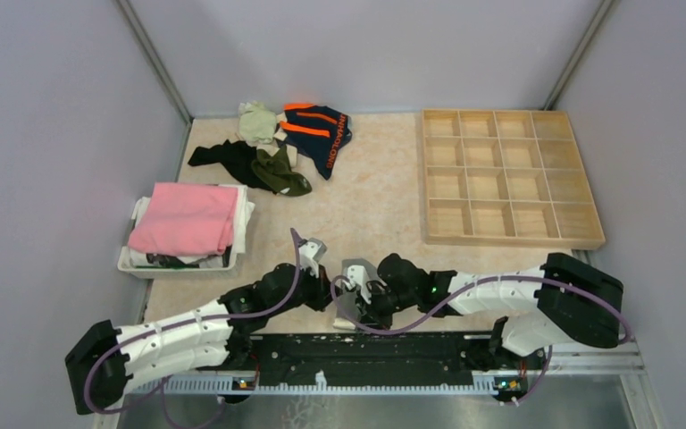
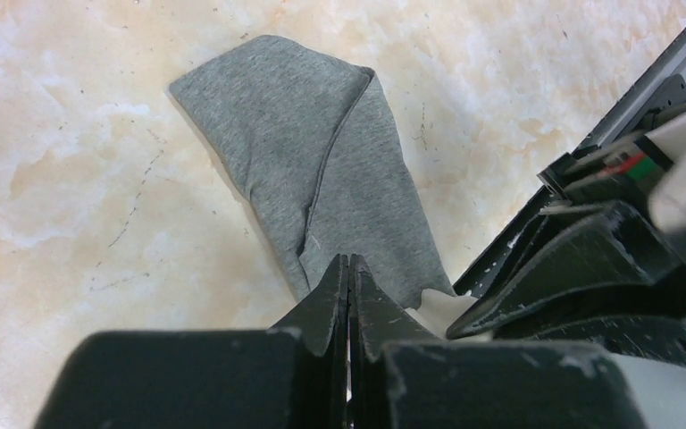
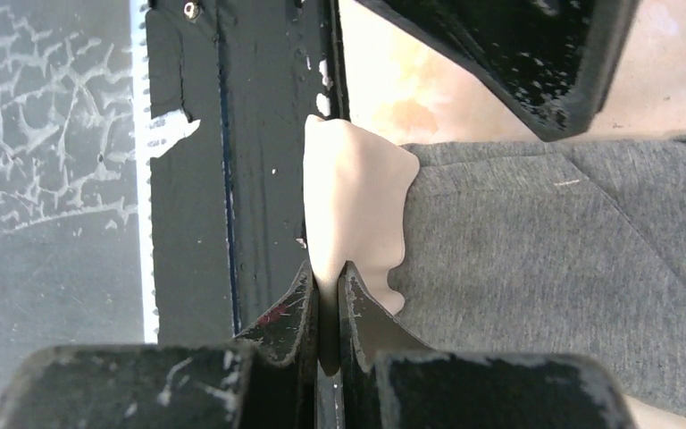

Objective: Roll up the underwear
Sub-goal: Roll the underwear to the center of the board.

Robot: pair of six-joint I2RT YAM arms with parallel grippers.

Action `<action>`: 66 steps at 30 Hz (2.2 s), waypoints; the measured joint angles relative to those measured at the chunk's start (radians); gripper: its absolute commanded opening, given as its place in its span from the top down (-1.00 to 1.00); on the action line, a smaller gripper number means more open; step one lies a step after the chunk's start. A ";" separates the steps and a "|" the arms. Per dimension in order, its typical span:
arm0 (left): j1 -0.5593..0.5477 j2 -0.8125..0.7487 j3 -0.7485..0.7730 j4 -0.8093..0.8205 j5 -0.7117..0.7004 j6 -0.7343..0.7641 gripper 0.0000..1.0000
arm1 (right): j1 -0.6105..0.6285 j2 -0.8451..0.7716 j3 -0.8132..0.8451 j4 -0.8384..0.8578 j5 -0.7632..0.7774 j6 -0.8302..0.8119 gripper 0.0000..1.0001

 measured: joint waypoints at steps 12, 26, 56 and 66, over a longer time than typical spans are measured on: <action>0.000 -0.033 -0.005 -0.010 0.009 0.003 1.00 | -0.108 0.099 -0.006 0.058 -0.069 0.183 1.00; 0.000 -0.012 -0.027 0.053 0.126 0.027 1.00 | -0.148 0.151 -0.004 0.076 -0.071 0.250 1.00; -0.016 0.193 -0.096 0.206 0.186 0.005 1.00 | -0.180 0.197 0.036 0.055 -0.060 0.316 0.66; -0.016 0.256 -0.096 0.279 0.180 -0.016 1.00 | -0.182 0.110 0.036 -0.029 0.051 0.319 0.42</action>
